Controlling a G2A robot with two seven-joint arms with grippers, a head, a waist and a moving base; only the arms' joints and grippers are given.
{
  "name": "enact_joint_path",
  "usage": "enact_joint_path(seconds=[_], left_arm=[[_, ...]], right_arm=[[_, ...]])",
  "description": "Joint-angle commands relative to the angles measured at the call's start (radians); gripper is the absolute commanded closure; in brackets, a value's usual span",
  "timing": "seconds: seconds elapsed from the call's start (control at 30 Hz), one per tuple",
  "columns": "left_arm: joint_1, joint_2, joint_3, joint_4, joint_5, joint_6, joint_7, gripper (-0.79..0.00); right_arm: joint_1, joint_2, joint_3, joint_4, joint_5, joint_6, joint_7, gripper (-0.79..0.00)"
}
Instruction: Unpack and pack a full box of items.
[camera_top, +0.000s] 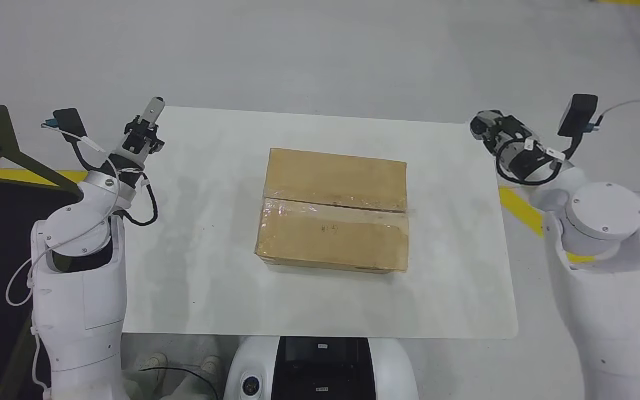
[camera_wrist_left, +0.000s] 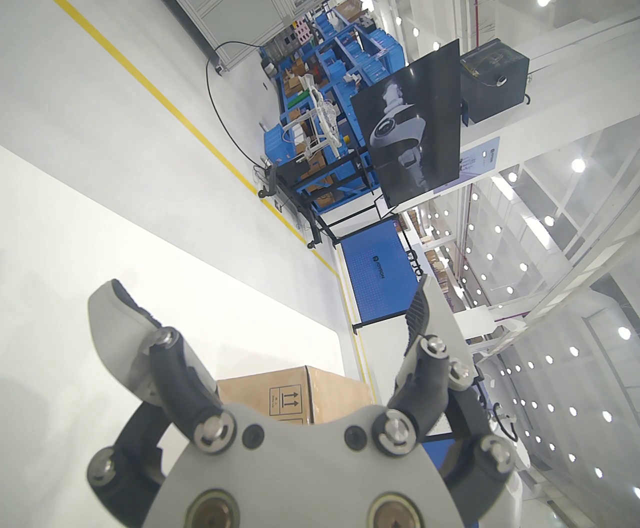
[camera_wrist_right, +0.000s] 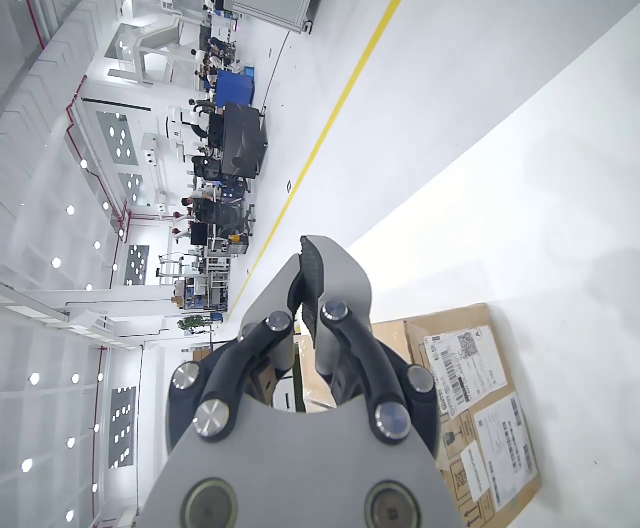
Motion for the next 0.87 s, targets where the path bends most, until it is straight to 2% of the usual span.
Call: enact_joint_path(seconds=[0.0, 0.07, 0.2, 0.3, 0.4, 0.5, 0.83], left_arm=[[0.0, 0.0, 0.0, 0.0, 0.0, 0.0, 0.0, -0.784], [0.0, 0.0, 0.0, 0.0, 0.0, 0.0, 0.0, -0.784], [0.0, 0.0, 0.0, 0.0, 0.0, 0.0, 0.0, -0.784], [0.0, 0.0, 0.0, 0.0, 0.0, 0.0, 0.0, -0.784], [0.0, 0.0, 0.0, 0.0, 0.0, 0.0, 0.0, -0.784], [0.0, 0.0, 0.0, 0.0, 0.0, 0.0, 0.0, -0.784], [0.0, 0.0, 0.0, 0.0, 0.0, 0.0, 0.0, -0.784]], right_arm=[[0.0, 0.0, 0.0, 0.0, 0.0, 0.0, 0.0, -0.009], [0.0, 0.0, 0.0, 0.0, 0.0, 0.0, 0.0, -0.057], [0.0, 0.0, 0.0, 0.0, 0.0, 0.0, 0.0, -0.341], [0.0, 0.0, 0.0, 0.0, 0.0, 0.0, 0.0, -0.514], [0.0, 0.0, 0.0, 0.0, 0.0, 0.0, 0.0, -0.628], [0.0, 0.0, 0.0, 0.0, 0.0, 0.0, 0.0, -0.676], [0.0, 0.0, 0.0, 0.0, 0.0, 0.0, 0.0, -0.676]])
